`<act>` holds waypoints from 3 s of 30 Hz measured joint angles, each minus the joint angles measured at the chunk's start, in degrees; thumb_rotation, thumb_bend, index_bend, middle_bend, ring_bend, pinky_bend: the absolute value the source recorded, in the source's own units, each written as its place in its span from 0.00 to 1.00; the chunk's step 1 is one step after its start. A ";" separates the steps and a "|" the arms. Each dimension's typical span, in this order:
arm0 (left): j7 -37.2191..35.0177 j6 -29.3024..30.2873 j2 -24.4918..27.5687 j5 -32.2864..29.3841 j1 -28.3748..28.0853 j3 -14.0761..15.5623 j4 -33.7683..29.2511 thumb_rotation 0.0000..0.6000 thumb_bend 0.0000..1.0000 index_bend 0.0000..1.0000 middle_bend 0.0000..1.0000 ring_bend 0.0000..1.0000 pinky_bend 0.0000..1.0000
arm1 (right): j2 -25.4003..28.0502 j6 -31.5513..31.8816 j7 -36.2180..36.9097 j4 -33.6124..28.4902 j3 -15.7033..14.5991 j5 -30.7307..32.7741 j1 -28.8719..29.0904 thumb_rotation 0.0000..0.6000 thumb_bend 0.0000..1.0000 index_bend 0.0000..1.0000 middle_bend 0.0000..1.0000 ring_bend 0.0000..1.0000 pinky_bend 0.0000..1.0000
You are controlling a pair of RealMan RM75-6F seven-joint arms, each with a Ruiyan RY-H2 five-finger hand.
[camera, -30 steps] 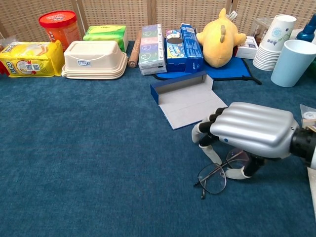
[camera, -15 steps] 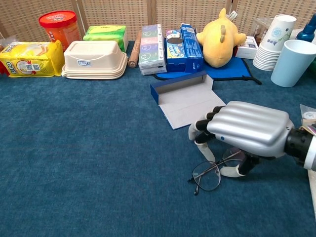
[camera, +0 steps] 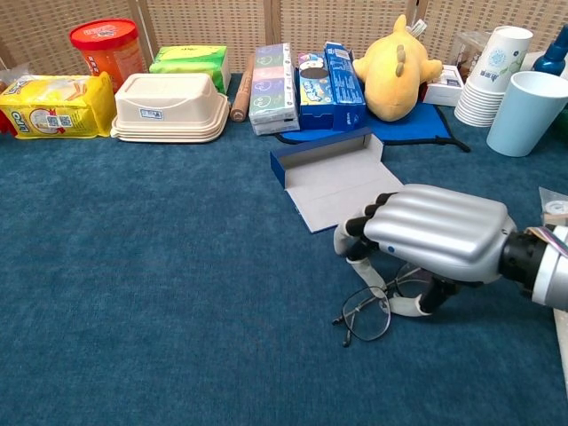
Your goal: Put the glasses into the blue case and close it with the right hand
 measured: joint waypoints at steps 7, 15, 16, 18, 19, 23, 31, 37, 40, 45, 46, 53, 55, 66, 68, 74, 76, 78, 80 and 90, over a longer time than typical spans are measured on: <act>-0.44 0.37 0.01 0.07 0.35 0.12 0.27 1.00 0.36 0.26 0.20 0.18 0.19 | -1.75 0.52 1.35 0.87 0.92 0.18 0.34 1.00 0.32 0.68 0.33 0.31 0.30; -1.09 0.59 -0.15 0.32 0.45 0.12 0.75 1.00 0.36 0.26 0.20 0.18 0.19 | -1.94 2.11 1.86 -0.15 2.67 1.16 0.25 1.00 0.32 0.70 0.34 0.32 0.30; -1.17 0.57 -0.21 0.37 0.43 0.13 0.82 1.00 0.36 0.26 0.20 0.18 0.19 | -1.88 2.34 1.72 -0.44 2.93 1.34 0.23 1.00 0.32 0.70 0.34 0.32 0.30; -1.25 0.56 -0.27 0.39 0.40 0.10 0.92 1.00 0.36 0.26 0.20 0.18 0.19 | -1.74 2.55 1.68 -0.99 3.27 1.62 0.21 1.00 0.32 0.70 0.34 0.32 0.30; -1.32 0.56 -0.31 0.37 0.37 0.04 1.00 1.00 0.36 0.26 0.20 0.18 0.19 | -1.55 2.78 1.71 -1.54 3.73 1.87 0.24 1.00 0.32 0.70 0.34 0.32 0.30; -1.35 0.48 -0.37 0.54 0.11 -0.13 1.04 1.00 0.36 0.26 0.20 0.18 0.19 | -1.09 3.44 1.62 -2.75 5.41 2.53 0.52 1.00 0.31 0.69 0.34 0.32 0.30; -1.08 0.43 -0.59 1.28 -0.36 -0.27 0.84 1.00 0.36 0.26 0.20 0.18 0.19 | -0.23 2.74 -0.35 -4.14 9.94 4.59 3.22 1.00 0.32 0.69 0.34 0.32 0.30; -1.15 0.77 -0.59 1.35 -0.11 -0.16 0.86 1.00 0.36 0.26 0.20 0.18 0.19 | -0.46 0.12 -0.88 -2.40 12.96 7.10 6.25 1.00 0.32 0.69 0.34 0.32 0.30; -1.25 0.96 -0.48 1.30 0.16 -0.02 0.87 1.00 0.36 0.26 0.20 0.18 0.19 | -1.33 -1.35 -0.66 -0.30 13.68 8.14 7.69 1.00 0.32 0.69 0.34 0.32 0.30; -1.38 1.23 -0.16 1.10 0.61 0.19 0.93 1.00 0.36 0.26 0.20 0.18 0.19 | -3.46 -3.41 0.29 4.33 14.57 9.24 10.06 1.00 0.32 0.69 0.34 0.32 0.30; -1.44 1.34 -0.07 1.03 0.74 0.22 0.93 1.00 0.36 0.26 0.20 0.18 0.19 | -4.05 -3.86 0.70 5.64 14.75 9.41 10.67 1.00 0.32 0.69 0.34 0.32 0.30; -1.48 1.36 0.05 0.86 0.95 0.32 0.99 1.00 0.36 0.25 0.20 0.18 0.19 | -7.40 -5.69 4.15 13.89 15.22 9.54 13.83 1.00 0.31 0.69 0.34 0.32 0.30; -1.40 1.37 0.10 0.78 0.97 0.30 0.97 1.00 0.36 0.25 0.20 0.18 0.19 | -8.39 -6.31 5.64 16.68 15.23 9.39 14.84 1.00 0.31 0.69 0.34 0.32 0.30; -1.05 1.32 0.36 0.01 1.20 0.17 0.88 1.00 0.36 0.25 0.20 0.18 0.19 | -12.04 -8.32 16.03 29.72 13.31 5.60 19.89 1.00 0.30 0.68 0.34 0.32 0.29; -0.95 1.31 0.37 0.01 1.16 0.11 0.81 1.00 0.36 0.25 0.20 0.18 0.19 | -12.49 -8.60 17.85 31.75 12.58 4.67 20.74 1.00 0.30 0.68 0.34 0.32 0.29; -0.74 1.57 0.48 -0.11 1.25 -0.03 0.59 1.00 0.36 0.25 0.20 0.18 0.19 | -13.42 -8.85 22.12 36.55 10.90 2.35 23.00 1.00 0.30 0.68 0.34 0.32 0.29; -0.70 1.66 0.54 -0.21 1.37 -0.03 0.50 1.00 0.36 0.25 0.20 0.18 0.19 | -13.42 -8.75 23.56 37.69 10.36 1.54 23.76 1.00 0.30 0.68 0.34 0.32 0.29; -0.66 1.76 0.55 -0.23 1.46 -0.01 0.44 1.00 0.36 0.25 0.20 0.18 0.19 | -13.21 -8.67 24.60 38.35 9.80 0.79 24.44 1.00 0.29 0.68 0.34 0.32 0.29; -0.61 1.87 0.57 -0.26 1.59 0.03 0.39 1.00 0.36 0.24 0.20 0.18 0.19 | -12.72 -8.64 25.61 38.62 9.23 0.30 24.92 1.00 0.29 0.68 0.34 0.32 0.29; -0.30 2.26 0.88 0.04 1.70 -0.06 -0.13 1.00 0.36 0.24 0.20 0.18 0.19 | -9.95 -7.29 27.84 37.79 7.63 -0.54 25.24 1.00 0.28 0.68 0.34 0.32 0.29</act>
